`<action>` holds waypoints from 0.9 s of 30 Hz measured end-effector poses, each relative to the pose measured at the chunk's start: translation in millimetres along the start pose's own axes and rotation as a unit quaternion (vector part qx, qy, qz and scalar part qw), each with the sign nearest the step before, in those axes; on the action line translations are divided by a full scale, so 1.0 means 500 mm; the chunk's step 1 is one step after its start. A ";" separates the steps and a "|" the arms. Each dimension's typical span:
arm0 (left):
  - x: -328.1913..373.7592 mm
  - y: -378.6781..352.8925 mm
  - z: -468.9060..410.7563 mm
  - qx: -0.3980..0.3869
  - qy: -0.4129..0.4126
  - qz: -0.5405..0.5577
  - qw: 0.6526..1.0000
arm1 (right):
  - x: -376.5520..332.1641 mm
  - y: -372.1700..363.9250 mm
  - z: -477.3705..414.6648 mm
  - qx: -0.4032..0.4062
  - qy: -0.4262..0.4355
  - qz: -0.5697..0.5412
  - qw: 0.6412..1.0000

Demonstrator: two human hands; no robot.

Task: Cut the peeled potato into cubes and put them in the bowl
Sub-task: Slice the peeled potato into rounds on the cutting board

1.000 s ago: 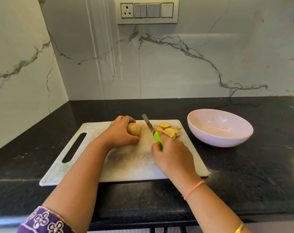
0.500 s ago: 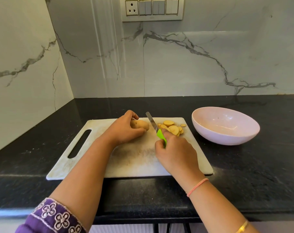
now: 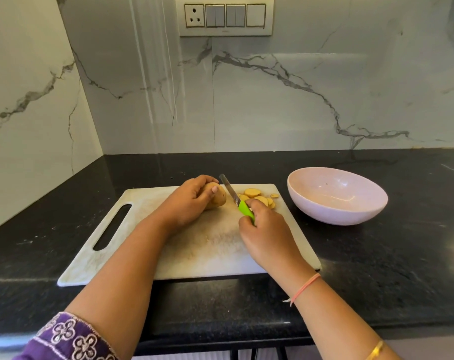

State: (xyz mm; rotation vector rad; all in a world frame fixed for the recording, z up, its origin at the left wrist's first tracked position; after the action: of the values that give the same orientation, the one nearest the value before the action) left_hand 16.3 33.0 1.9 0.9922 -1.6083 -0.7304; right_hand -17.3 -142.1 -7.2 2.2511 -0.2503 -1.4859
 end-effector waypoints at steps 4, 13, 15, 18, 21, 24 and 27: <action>0.008 -0.010 0.003 -0.028 0.010 -0.019 0.999 | -0.009 0.001 0.004 0.002 0.004 0.004 1.000; -0.001 -0.005 -0.007 0.008 0.032 -0.021 0.999 | -0.024 -0.009 -0.016 0.031 0.023 0.033 0.999; -0.006 -0.007 -0.006 0.008 0.035 -0.028 0.999 | -0.023 -0.013 -0.013 0.030 0.024 0.031 0.999; -0.004 -0.002 -0.007 0.011 0.024 -0.028 0.999 | -0.019 -0.013 -0.015 0.032 0.020 0.024 0.999; 0.000 -0.004 -0.005 0.009 0.014 -0.015 1.000 | -0.017 -0.012 -0.015 0.032 0.018 0.023 0.999; -0.001 -0.011 -0.003 0.009 0.013 -0.014 1.000 | -0.019 -0.010 -0.014 0.028 0.017 0.036 0.999; -0.006 -0.015 -0.006 0.012 0.009 -0.017 1.000 | -0.023 -0.009 -0.023 0.013 0.004 0.060 0.998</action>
State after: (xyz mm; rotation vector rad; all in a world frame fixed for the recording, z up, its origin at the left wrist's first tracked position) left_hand 21.3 32.2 -4.9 1.0422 -1.5915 -0.7246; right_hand -11.9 -130.9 4.5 2.2206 -0.3966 -1.4197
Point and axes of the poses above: each hand's wrist, its own z-axis away from the middle knuckle, its own y-axis out of the back of the hand, x = y × z, the point moved 1 cm from there along -z, towards the middle knuckle, and after that the axes turned 14 degrees about -z, right-handed, at the moved point
